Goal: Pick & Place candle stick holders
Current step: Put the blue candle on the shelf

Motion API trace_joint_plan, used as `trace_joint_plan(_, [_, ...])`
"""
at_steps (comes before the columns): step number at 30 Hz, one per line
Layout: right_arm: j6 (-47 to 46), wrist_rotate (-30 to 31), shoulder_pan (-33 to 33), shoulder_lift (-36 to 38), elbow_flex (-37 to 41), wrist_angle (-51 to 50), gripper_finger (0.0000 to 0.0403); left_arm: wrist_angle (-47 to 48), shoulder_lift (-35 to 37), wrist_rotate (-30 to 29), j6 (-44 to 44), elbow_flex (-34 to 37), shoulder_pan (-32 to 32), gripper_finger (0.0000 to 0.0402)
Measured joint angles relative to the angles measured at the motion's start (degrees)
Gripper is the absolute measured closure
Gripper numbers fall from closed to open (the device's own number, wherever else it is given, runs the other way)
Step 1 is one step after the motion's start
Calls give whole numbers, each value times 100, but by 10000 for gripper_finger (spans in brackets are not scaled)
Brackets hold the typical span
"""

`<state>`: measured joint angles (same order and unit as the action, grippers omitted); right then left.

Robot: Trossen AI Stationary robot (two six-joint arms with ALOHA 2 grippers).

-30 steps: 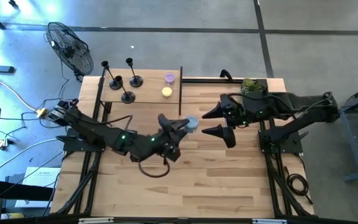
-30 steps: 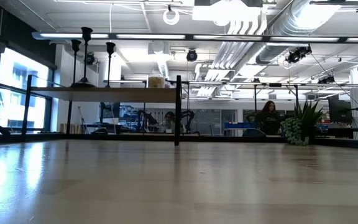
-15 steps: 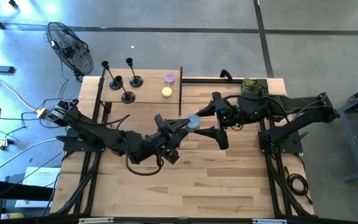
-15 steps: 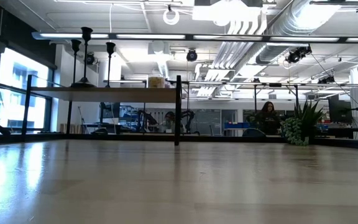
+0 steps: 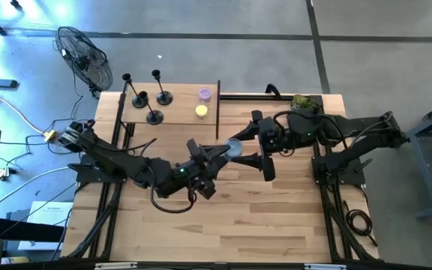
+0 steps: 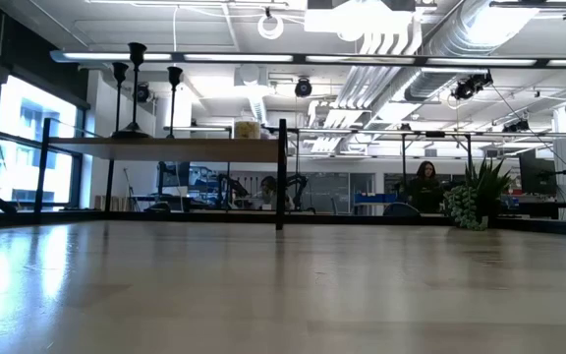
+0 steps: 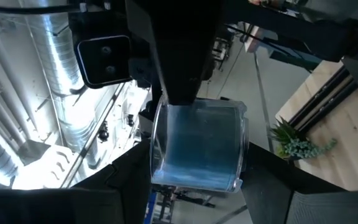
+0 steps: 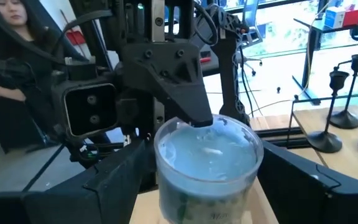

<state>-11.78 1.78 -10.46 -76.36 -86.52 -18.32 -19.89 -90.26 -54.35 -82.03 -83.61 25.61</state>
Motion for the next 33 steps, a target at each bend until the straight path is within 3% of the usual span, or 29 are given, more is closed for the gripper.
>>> trace_joint_plan(20, [-106,-383,33,-196,0,297,129,-389,0,98,-359,4,-2,205])
trace_joint_plan(28, [50,-376,34,-196,0,297,182,-387,2,87,-342,4,-2,205])
trace_joint_plan(33, [136,-387,58,-196,0,299,182,-372,4,68,-344,4,-4,204])
